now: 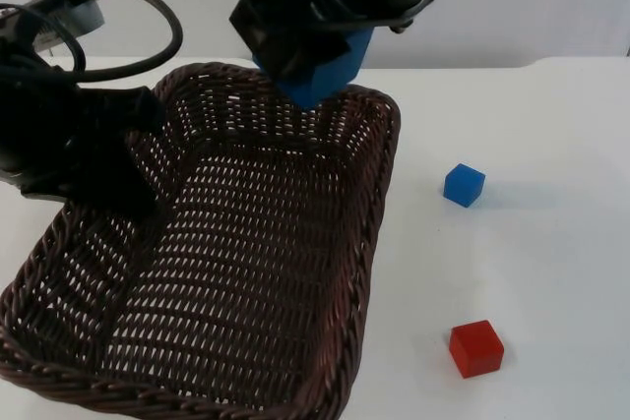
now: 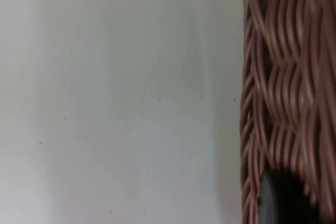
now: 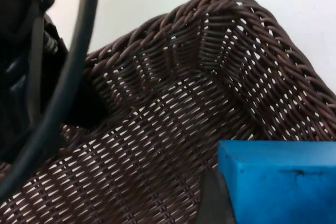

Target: Pick up the basket with the left hand and place the largest block into the basket with the right hand.

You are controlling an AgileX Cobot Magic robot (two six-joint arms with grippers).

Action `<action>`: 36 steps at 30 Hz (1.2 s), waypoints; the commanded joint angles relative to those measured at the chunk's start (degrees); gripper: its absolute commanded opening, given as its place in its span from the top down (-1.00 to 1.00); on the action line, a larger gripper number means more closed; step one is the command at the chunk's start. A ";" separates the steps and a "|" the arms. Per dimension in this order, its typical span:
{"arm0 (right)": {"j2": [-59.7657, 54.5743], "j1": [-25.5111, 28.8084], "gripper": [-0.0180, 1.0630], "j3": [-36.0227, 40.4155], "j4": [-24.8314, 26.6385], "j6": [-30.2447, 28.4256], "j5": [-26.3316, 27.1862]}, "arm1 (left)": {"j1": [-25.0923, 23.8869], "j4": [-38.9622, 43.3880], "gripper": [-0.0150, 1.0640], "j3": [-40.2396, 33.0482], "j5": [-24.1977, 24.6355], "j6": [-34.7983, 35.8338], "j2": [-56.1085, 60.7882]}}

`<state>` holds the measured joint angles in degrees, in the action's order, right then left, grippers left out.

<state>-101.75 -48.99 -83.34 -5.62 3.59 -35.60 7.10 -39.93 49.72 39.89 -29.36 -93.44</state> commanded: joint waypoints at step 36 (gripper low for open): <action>-12.60 -0.36 -0.48 -0.42 -0.13 -0.03 2.43 | 0.12 -1.23 0.97 -0.16 0.37 0.51 0.89</action>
<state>-114.71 -48.99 -83.34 -5.75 3.59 -33.73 7.10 -39.93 49.72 39.89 -29.36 -93.44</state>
